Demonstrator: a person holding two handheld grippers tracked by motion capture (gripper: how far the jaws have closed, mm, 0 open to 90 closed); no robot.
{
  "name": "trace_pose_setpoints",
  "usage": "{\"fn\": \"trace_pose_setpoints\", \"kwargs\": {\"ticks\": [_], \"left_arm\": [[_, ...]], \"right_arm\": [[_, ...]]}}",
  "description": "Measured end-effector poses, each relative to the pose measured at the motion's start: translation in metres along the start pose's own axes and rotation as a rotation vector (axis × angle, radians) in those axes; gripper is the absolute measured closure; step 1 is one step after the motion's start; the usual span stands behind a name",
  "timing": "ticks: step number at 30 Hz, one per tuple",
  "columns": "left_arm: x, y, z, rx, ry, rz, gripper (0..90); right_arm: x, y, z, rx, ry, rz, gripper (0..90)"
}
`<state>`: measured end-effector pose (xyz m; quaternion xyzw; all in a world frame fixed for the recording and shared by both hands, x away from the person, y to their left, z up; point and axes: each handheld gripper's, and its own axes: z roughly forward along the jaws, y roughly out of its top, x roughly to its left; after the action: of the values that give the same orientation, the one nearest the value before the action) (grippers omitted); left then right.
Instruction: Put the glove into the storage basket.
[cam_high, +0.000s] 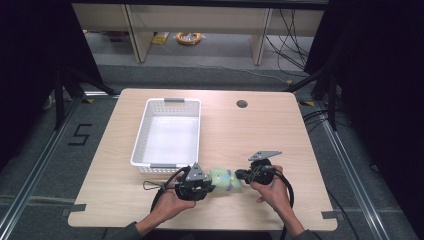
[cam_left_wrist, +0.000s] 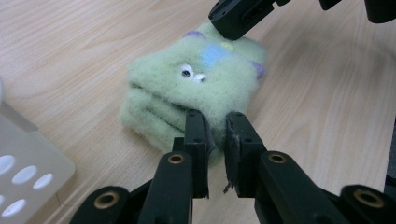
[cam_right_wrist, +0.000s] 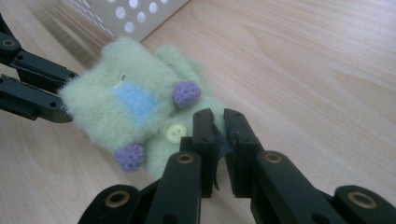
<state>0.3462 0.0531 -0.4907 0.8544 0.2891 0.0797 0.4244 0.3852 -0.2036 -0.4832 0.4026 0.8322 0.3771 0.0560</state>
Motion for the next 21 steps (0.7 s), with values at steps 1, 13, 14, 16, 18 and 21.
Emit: {"fn": "trace_pose_setpoints", "kwargs": {"ticks": [1, 13, 14, 16, 18, 21], "left_arm": [[0.001, 0.0, 0.0, 0.004, 0.001, 0.017, 79.0], [0.002, -0.003, -0.005, -0.023, -0.015, -0.102, 58.1], [0.002, -0.002, -0.006, -0.03, -0.015, -0.132, 55.4], [0.003, -0.001, -0.009, -0.041, -0.025, -0.147, 51.9], [0.005, 0.001, -0.009, -0.054, -0.019, -0.17, 48.4], [0.007, 0.001, -0.005, -0.052, -0.008, -0.206, 45.4]], "right_arm": [[-0.001, -0.001, 0.001, -0.01, -0.002, 0.003, 83.6], [-0.004, -0.001, -0.002, -0.006, -0.001, 0.045, 70.2], [-0.005, -0.002, -0.002, -0.019, 0.008, 0.047, 68.4], [-0.006, -0.002, -0.007, -0.031, 0.006, 0.075, 64.1], [-0.006, -0.003, -0.011, -0.026, -0.002, 0.093, 59.0], [-0.006, -0.006, -0.012, -0.042, 0.032, 0.124, 54.8]]}}
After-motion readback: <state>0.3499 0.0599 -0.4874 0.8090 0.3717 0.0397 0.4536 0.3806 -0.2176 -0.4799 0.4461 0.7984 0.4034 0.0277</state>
